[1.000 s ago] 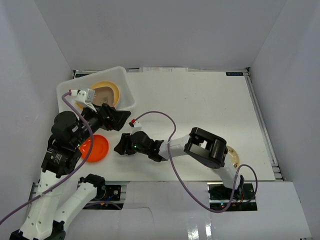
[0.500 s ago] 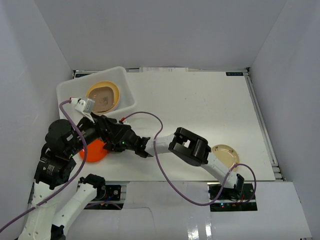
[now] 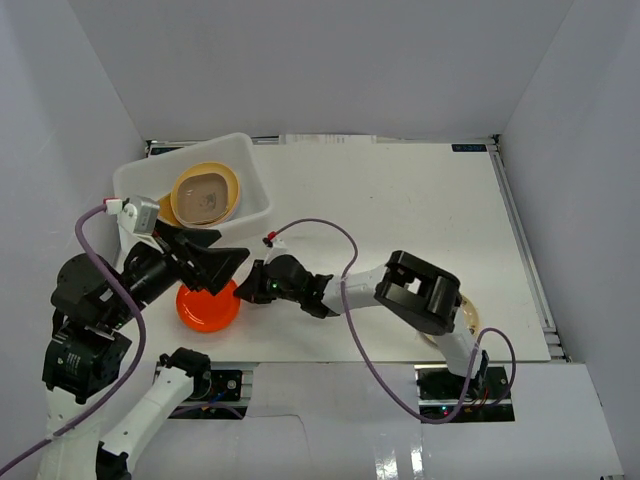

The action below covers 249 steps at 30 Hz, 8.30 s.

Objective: Place the plates into the plastic bin on the countertop

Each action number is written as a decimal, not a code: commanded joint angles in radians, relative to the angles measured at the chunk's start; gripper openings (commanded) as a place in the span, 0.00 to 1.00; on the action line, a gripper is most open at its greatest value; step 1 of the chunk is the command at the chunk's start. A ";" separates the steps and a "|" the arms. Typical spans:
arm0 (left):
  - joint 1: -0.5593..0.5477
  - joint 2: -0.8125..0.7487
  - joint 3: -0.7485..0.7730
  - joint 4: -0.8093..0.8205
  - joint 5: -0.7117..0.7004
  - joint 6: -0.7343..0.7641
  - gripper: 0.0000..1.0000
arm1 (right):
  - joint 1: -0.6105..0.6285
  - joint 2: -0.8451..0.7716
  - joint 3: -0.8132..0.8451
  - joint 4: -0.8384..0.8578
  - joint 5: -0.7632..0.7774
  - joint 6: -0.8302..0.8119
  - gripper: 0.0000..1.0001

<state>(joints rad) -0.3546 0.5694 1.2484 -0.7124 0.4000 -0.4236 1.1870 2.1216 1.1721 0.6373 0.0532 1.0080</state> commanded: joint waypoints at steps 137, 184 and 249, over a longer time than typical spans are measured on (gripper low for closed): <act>0.588 0.793 -0.225 0.558 -0.094 -0.268 0.98 | -0.690 -1.506 -0.601 -0.665 -0.177 -0.551 0.45; 0.385 1.031 -0.038 0.332 -0.256 0.065 0.48 | -0.595 -1.387 -0.578 -0.562 -0.193 -0.546 0.46; 0.534 0.511 -0.234 0.447 -0.273 -0.199 0.98 | -0.561 -1.394 -0.526 -0.623 -0.171 -0.583 0.58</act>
<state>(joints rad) 0.1951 1.1767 1.0512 -0.2909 -0.0067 -0.6220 0.6178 0.7361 0.5816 0.0128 -0.1341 0.4580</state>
